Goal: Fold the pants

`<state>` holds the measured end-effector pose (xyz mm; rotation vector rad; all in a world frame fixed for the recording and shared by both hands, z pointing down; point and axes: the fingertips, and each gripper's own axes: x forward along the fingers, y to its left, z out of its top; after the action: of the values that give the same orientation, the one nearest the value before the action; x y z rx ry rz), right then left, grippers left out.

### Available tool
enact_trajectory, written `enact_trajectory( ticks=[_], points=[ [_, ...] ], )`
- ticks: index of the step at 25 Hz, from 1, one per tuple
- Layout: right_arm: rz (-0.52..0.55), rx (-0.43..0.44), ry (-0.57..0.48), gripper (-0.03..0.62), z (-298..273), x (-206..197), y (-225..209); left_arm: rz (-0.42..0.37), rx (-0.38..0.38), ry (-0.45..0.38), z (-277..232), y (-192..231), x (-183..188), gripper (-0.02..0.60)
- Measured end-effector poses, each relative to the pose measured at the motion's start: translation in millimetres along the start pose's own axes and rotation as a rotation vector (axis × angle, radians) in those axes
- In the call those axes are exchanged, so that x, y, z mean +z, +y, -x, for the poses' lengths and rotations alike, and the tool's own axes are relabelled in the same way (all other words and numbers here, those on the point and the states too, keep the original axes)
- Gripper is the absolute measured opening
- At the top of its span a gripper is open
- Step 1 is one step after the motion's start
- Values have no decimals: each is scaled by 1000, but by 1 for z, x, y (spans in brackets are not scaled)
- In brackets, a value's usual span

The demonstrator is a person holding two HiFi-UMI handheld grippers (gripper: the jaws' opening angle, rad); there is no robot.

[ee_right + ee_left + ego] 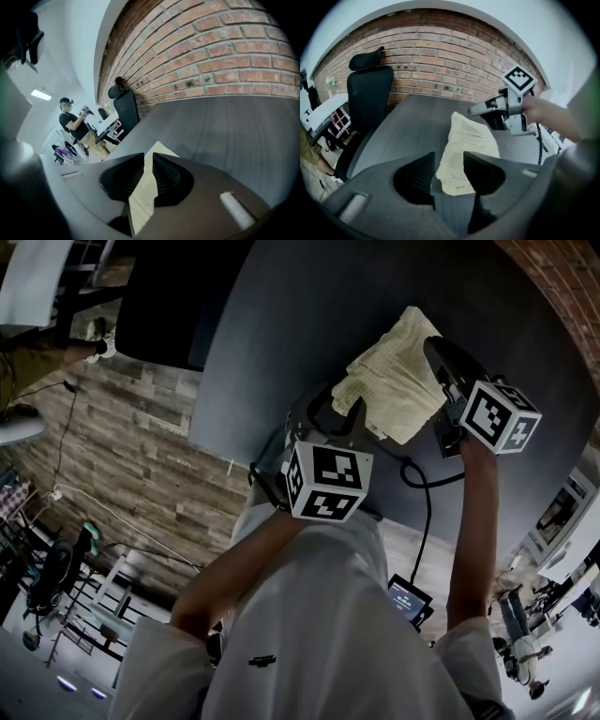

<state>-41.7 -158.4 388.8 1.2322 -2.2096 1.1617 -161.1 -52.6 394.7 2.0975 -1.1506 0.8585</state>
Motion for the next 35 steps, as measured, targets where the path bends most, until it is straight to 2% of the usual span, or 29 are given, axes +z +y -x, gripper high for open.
enact_trajectory(
  ticks=[3, 5, 7, 11, 16, 20, 24, 27, 30, 33, 35],
  points=[
    [105, -1, 34, 102, -6, -2, 5, -41, -76, -10, -13, -21, 13, 196],
    [136, 32, 57, 99, -14, -3, 13, -80, -130, 0, -25, -36, 14, 194],
    [149, 58, 88, 57, -26, -8, 16, -110, -176, 38, -38, -50, 7, 176],
    [144, 55, 154, 57, -58, -27, 5, -146, -148, 133, -67, -49, -20, 170],
    [115, 39, 162, 49, -86, -37, -7, -86, -150, 130, -76, -29, -30, 164],
    [97, 22, 145, 48, -82, -36, -18, -105, -156, 130, -74, -32, -35, 160],
    [119, 13, 145, 48, -90, -37, -10, -113, -164, 121, -68, -25, -38, 160],
    [96, 6, 105, 46, -77, -30, -5, -119, -174, 108, -59, -28, -29, 161],
    [52, -61, 52, 5, -50, -21, -3, -112, -192, 79, -43, -32, -23, 161],
    [40, -123, -23, 5, -22, -18, -4, -90, -214, 50, -24, -33, -18, 155],
    [44, -158, -56, 6, -5, -20, -3, -82, -222, 31, -12, -33, -16, 121]
  ],
)
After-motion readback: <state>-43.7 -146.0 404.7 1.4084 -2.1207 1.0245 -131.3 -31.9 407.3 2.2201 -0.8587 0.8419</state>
